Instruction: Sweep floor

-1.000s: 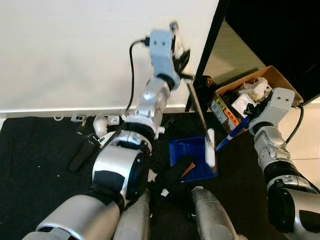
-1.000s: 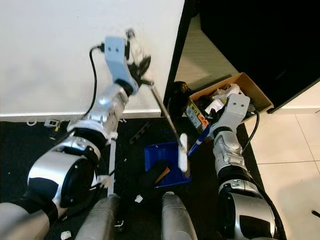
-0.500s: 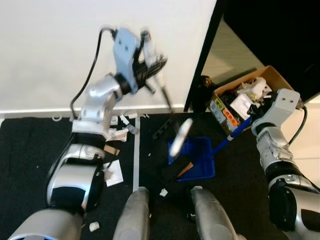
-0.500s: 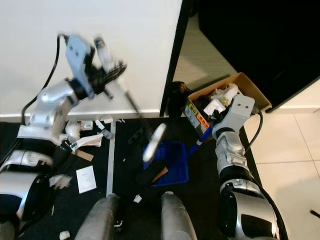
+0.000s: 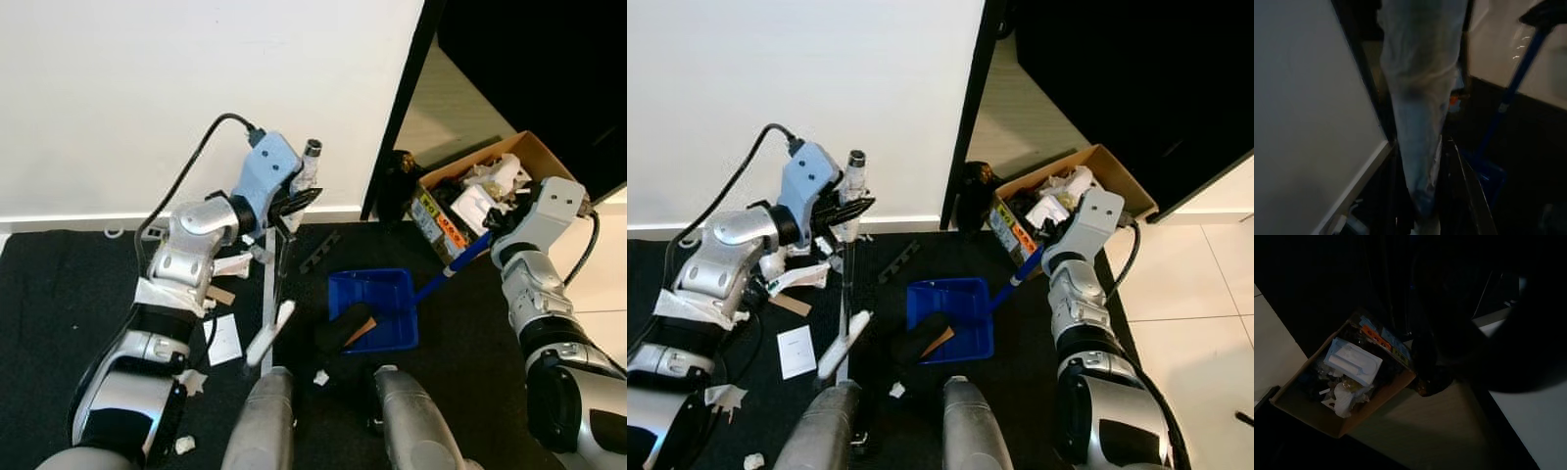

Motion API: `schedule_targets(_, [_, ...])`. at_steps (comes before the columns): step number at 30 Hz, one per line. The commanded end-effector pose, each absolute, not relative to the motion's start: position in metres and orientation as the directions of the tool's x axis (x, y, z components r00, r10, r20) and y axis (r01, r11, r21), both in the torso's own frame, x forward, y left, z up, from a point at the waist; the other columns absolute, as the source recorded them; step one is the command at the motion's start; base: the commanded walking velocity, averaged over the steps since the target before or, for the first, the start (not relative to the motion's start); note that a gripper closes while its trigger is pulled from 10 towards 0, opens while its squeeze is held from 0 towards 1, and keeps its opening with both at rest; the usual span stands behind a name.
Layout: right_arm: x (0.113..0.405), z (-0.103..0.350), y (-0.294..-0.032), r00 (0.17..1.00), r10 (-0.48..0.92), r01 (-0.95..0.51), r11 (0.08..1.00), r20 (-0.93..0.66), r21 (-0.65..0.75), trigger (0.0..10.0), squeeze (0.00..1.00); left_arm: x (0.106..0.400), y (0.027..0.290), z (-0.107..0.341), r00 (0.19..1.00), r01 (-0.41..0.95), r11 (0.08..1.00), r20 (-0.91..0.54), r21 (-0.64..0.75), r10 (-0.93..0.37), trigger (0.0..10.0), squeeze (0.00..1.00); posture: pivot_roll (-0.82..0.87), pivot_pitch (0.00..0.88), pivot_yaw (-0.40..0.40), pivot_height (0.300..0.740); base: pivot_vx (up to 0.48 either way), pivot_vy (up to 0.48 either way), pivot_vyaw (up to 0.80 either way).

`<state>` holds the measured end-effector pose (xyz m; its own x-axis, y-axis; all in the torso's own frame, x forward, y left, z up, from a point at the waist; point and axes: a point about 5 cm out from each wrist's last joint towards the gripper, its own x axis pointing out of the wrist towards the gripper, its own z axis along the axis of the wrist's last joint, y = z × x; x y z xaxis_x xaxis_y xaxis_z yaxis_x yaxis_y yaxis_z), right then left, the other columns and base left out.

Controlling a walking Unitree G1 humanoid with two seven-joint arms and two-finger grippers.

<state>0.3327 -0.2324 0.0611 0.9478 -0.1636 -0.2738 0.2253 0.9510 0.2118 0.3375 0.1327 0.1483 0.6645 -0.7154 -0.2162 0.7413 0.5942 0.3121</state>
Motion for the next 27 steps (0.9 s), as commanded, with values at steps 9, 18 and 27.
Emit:
schedule_targets(9, [0.321,0.035,-0.212,0.924,-0.087,0.220,0.918,-0.372,0.331,0.0,0.00,0.329,0.144,0.108,0.804,0.594,0.693,-0.297,0.409,-0.514,10.0,0.00,0.03,0.178,-0.006,0.740,0.000,0.000,0.00])
schedule_targets(18, [0.321,0.035,-0.212,0.926,-0.077,0.209,0.920,-0.370,0.332,0.0,0.00,0.329,0.164,0.097,0.906,0.414,0.832,-0.250,0.370,-0.340,10.0,0.00,0.03,0.171,-0.014,0.740,0.000,0.000,0.00])
schedule_targets(27, [0.325,0.038,-0.207,0.932,-0.047,0.169,0.933,-0.360,0.317,0.0,0.00,0.328,0.145,0.079,0.943,0.313,0.923,-0.191,0.223,-0.274,10.0,0.00,0.03,0.166,-0.021,0.740,0.000,0.000,0.00])
